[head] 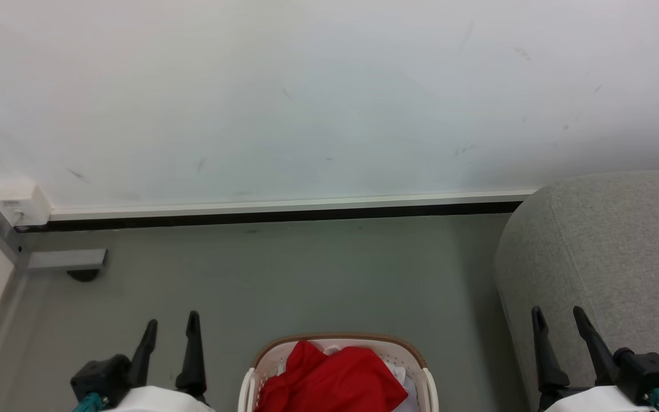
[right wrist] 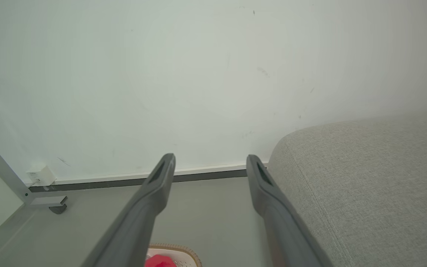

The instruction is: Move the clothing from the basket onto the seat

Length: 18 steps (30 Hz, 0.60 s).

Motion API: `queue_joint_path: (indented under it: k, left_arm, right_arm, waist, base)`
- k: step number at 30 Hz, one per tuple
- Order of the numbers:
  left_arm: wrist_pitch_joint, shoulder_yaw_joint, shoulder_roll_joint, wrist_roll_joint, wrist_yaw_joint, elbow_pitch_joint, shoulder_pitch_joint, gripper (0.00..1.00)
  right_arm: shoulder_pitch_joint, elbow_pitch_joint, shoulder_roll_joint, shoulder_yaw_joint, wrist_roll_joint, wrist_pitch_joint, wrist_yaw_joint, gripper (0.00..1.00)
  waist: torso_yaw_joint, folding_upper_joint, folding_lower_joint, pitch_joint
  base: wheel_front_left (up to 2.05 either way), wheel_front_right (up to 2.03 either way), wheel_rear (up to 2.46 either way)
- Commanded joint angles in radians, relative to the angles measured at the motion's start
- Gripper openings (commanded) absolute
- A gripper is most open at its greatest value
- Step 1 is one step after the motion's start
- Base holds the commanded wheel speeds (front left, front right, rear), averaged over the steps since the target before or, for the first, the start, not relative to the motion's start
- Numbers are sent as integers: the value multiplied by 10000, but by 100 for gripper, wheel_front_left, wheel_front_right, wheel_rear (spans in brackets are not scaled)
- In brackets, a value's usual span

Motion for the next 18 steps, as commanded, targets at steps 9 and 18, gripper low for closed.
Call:
queue_joint_path:
  k: [9, 18]
  left_arm:
    - [-272, -93, 208, 932, 118, 80, 116, 100]
    - [-492, -192, 265, 1604, 251, 128, 206, 100]
  right_arm:
    - [-189, 241, -87, 61, -665, -273, 6, 100]
    - [-204, 410, -103, 40, -974, -469, 6, 100]
  waist:
    - [-32, 0, 0, -43]
    - [-64, 0, 0, -74]
  base:
    - [0, 0, 0]
    - [0, 0, 0]
